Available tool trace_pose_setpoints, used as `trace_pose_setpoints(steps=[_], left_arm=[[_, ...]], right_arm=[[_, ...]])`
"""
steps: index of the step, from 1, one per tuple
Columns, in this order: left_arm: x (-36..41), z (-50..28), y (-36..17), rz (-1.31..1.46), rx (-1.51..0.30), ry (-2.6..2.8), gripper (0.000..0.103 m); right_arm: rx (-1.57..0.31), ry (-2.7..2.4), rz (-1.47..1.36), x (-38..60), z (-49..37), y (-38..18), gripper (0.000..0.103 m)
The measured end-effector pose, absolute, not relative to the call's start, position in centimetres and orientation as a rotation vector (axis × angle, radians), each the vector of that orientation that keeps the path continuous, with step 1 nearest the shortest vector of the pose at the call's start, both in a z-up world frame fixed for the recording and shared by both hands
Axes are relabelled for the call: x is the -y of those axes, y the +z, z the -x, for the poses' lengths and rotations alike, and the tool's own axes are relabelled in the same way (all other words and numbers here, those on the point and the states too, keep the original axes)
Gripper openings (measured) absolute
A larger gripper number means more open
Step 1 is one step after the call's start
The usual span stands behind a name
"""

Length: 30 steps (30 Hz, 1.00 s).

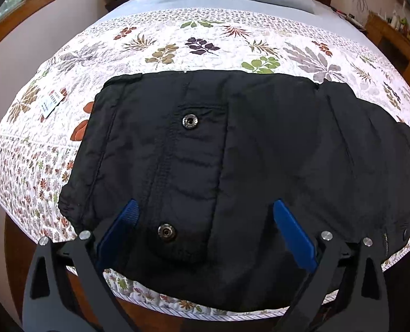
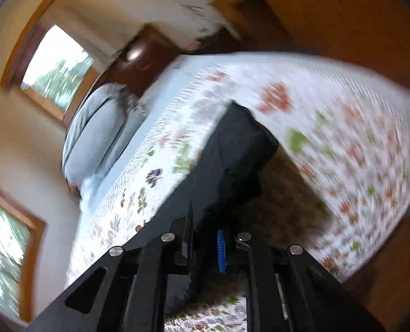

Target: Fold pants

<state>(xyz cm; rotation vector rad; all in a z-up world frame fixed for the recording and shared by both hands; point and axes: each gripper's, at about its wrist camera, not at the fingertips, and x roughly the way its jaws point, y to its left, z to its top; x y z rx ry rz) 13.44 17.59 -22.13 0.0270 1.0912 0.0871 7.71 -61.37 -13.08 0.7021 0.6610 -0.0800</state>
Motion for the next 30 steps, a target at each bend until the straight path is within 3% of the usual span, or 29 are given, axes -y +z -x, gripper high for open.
trace_pose_setpoints(steps=[5, 11, 17, 25, 28, 30], left_arm=[[-17.9, -13.4, -21.9, 0.004, -1.083, 0.077, 0.098], [-18.4, -13.4, -21.6, 0.047, -1.080, 0.053, 0.098], [-18.8, -13.2, -21.3, 0.089, -1.067, 0.029, 0.098], [-18.9, -13.0, -21.1, 0.117, -1.059, 0.013, 0.098], [-18.9, -13.0, -21.1, 0.120, -1.058, 0.008, 0.098], [-19.0, -13.0, -21.2, 0.124, -1.060, 0.004, 0.098]], right_arm=[[-0.646, 0.042, -0.314, 51.6, -10.7, -6.6, 0.013], [-0.677, 0.198, -0.137, 42.6, -12.4, -5.5, 0.013], [-0.738, 0.348, 0.062, 33.9, -12.7, -8.2, 0.013], [-0.912, 0.486, 0.240, 25.8, -12.8, -17.2, 0.014], [-0.974, 0.519, 0.282, 24.4, -12.4, -19.8, 0.027], [-0.987, 0.563, 0.277, 24.3, -11.6, -19.8, 0.051]])
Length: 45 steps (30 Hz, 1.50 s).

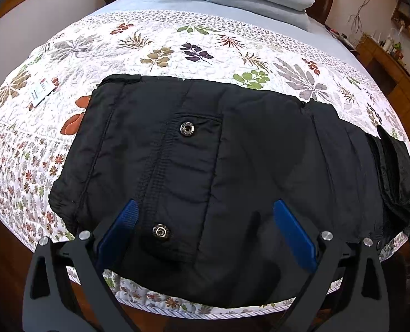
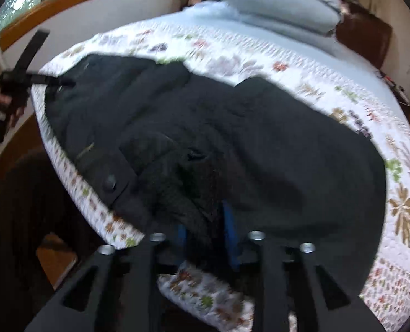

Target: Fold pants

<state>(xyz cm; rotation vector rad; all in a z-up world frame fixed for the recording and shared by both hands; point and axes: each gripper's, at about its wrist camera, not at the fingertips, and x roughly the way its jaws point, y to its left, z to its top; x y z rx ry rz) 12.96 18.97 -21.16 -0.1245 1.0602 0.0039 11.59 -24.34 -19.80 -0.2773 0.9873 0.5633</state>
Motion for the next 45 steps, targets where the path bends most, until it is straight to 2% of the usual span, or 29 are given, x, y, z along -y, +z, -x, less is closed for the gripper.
trace_pose_setpoints(steps=[3, 4, 7, 11, 16, 17, 19, 21, 23, 27, 30, 33, 36, 37, 38, 39, 45], left_arm=[[-19.1, -12.9, -21.2, 0.130, -1.059, -0.001, 0.098], [-19.1, -13.0, -21.2, 0.134, -1.058, -0.001, 0.098], [-19.1, -12.9, -21.2, 0.145, -1.055, -0.003, 0.098], [-19.1, -12.9, -21.2, 0.150, -1.056, -0.008, 0.098], [-19.3, -12.8, -21.1, 0.178, -1.056, -0.014, 0.098], [-19.4, -12.9, -21.2, 0.183, -1.057, -0.014, 0.098], [-19.4, -12.8, -21.1, 0.184, -1.057, -0.016, 0.098], [-19.4, -12.8, -21.2, 0.180, -1.058, -0.019, 0.098], [-19.3, -12.9, -21.2, 0.179, -1.059, -0.019, 0.098], [-19.3, -12.9, -21.3, 0.174, -1.059, -0.017, 0.098], [-19.2, -13.0, -21.5, 0.163, -1.060, -0.013, 0.099], [-19.1, -13.1, -21.5, 0.160, -1.063, -0.012, 0.099], [-19.4, -13.0, -21.2, 0.179, -1.071, -0.021, 0.099], [-19.6, -12.9, -21.1, 0.185, -1.074, -0.022, 0.099], [-19.9, -12.7, -20.8, 0.192, -1.076, -0.022, 0.099], [-20.5, -12.4, -20.2, 0.195, -1.070, -0.004, 0.099], [-25.9, -9.1, -18.1, 0.350, -1.031, 0.115, 0.099]], right_arm=[[-0.975, 0.671, 0.163, 25.1, -10.5, -17.5, 0.065], [-0.957, 0.685, 0.129, 25.3, -10.2, -16.7, 0.067], [-0.892, 0.650, 0.114, 26.0, -10.4, -14.7, 0.068], [-0.889, 0.609, 0.293, 24.6, -11.0, -15.8, 0.068], [-0.974, 0.600, 0.359, 22.9, -12.7, -19.7, 0.054], [-0.979, 0.585, 0.357, 23.0, -13.1, -20.1, 0.046], [-0.993, 0.602, 0.304, 23.5, -13.6, -20.2, 0.038], [-1.009, 0.618, 0.250, 24.1, -14.1, -19.8, 0.023], [-0.998, 0.628, 0.199, 24.8, -14.2, -18.9, 0.017], [-0.928, 0.677, 0.153, 24.9, -13.4, -15.9, 0.015], [-0.924, 0.700, 0.191, 24.0, -13.6, -15.7, 0.015], [-1.030, 0.684, 0.195, 23.5, -14.7, -19.3, 0.017], [-1.053, 0.689, 0.125, 24.2, -15.0, -20.6, 0.026], [-1.057, 0.697, 0.086, 24.6, -15.1, -20.4, 0.031], [-1.054, 0.706, 0.063, 24.8, -15.0, -20.2, 0.044], [-1.030, 0.710, 0.056, 25.0, -14.7, -19.6, 0.050], [-0.899, 0.680, 0.018, 27.2, -13.5, -15.5, 0.050]])
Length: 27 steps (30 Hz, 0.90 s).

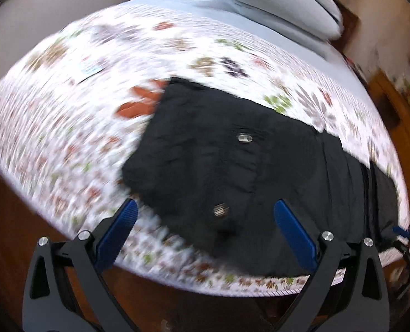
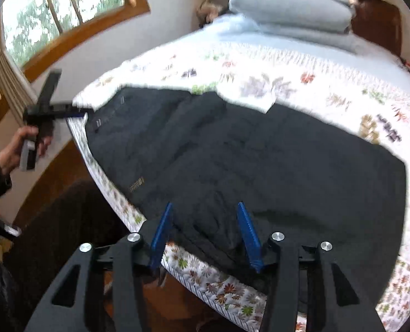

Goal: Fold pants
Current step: 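Lift the folded pants with the left gripper and fold them lengthwise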

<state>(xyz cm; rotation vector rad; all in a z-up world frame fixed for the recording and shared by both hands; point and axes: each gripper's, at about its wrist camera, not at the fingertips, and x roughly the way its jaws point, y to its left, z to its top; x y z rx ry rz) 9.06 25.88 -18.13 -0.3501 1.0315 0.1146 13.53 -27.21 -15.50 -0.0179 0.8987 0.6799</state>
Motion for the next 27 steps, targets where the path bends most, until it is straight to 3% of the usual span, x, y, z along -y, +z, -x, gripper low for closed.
trace_pose_setpoints(steps=[4, 7, 17, 19, 21, 27], left_arm=[[-30.2, -6.5, -19.8, 0.671, -1.034, 0.121, 0.099], [-32.1, -5.3, -22.1, 0.967, -0.985, 0.079, 0.098], [-30.4, -8.0, -24.8, 1.135, -0.954, -0.020, 0.097], [-30.2, -8.6, -25.1, 1.142, -0.949, -0.030, 0.093], [-30.1, -9.6, -25.6, 1.121, -0.972, -0.006, 0.072], [-29.5, -10.9, -27.4, 1.191, -0.974, -0.061, 0.070]], right_arm=[[-0.859, 0.580, -0.070, 30.7, -14.4, -14.0, 0.062], [-0.856, 0.521, -0.154, 33.1, -15.4, -13.9, 0.062], [-0.880, 0.489, -0.149, 33.1, -15.4, -15.3, 0.062], [-0.886, 0.493, -0.128, 32.6, -15.1, -15.4, 0.062], [-0.890, 0.502, -0.112, 32.1, -14.9, -15.5, 0.062], [-0.910, 0.502, -0.092, 31.8, -14.7, -16.2, 0.062]])
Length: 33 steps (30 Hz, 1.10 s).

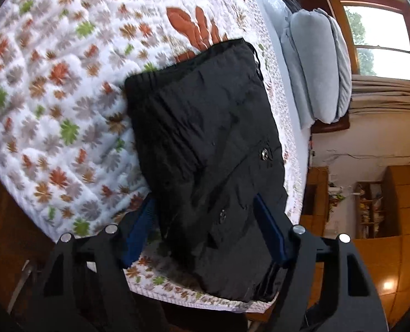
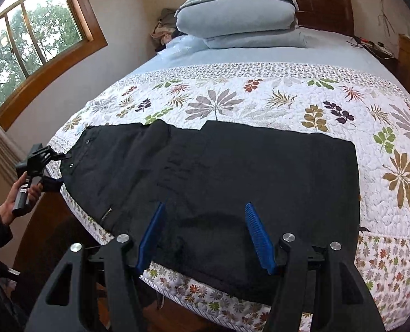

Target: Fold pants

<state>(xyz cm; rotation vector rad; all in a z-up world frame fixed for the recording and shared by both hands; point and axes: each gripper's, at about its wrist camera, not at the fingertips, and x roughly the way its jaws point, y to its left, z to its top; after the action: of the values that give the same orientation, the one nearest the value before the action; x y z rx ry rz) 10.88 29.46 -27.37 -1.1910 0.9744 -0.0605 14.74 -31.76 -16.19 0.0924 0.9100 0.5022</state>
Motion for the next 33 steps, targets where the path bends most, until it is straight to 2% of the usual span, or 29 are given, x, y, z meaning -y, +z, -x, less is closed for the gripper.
trace_pose_setpoints(steps=[2, 4, 5, 7, 9, 12, 22, 33], left_arm=[[-29.1, -11.5, -27.8, 1.197, -0.988, -0.083, 0.067], [-29.0, -11.9, -28.2, 1.183, -0.990, -0.075, 0.053], [-28.9, -12.0, -28.3, 1.180, -0.989, -0.067, 0.043], [-28.9, -12.2, -28.8, 1.201, -0.980, -0.070, 0.037], [-29.0, -12.0, -28.8, 1.213, -0.959, -0.089, 0.024], [-28.6, -11.8, -27.7, 1.174, -0.924, -0.108, 0.018], [-24.8, -12.8, -21.3, 0.910, -0.802, -0.213, 0.015], [-17.8, -13.8, -14.6, 0.660, -0.716, -0.392, 0.020]], right_arm=[[-0.917, 0.500, -0.101, 31.9, -14.8, -16.4, 0.062], [-0.919, 0.498, -0.103, 31.9, -14.8, -16.5, 0.062], [-0.918, 0.498, -0.101, 31.9, -14.8, -16.4, 0.062], [-0.915, 0.499, -0.100, 32.0, -14.8, -16.4, 0.062], [-0.916, 0.496, -0.102, 32.0, -14.9, -16.3, 0.062], [-0.924, 0.488, -0.110, 32.2, -15.0, -16.5, 0.062], [-0.916, 0.474, -0.125, 33.0, -15.2, -16.1, 0.062], [-0.884, 0.441, -0.193, 35.5, -15.6, -14.9, 0.062]])
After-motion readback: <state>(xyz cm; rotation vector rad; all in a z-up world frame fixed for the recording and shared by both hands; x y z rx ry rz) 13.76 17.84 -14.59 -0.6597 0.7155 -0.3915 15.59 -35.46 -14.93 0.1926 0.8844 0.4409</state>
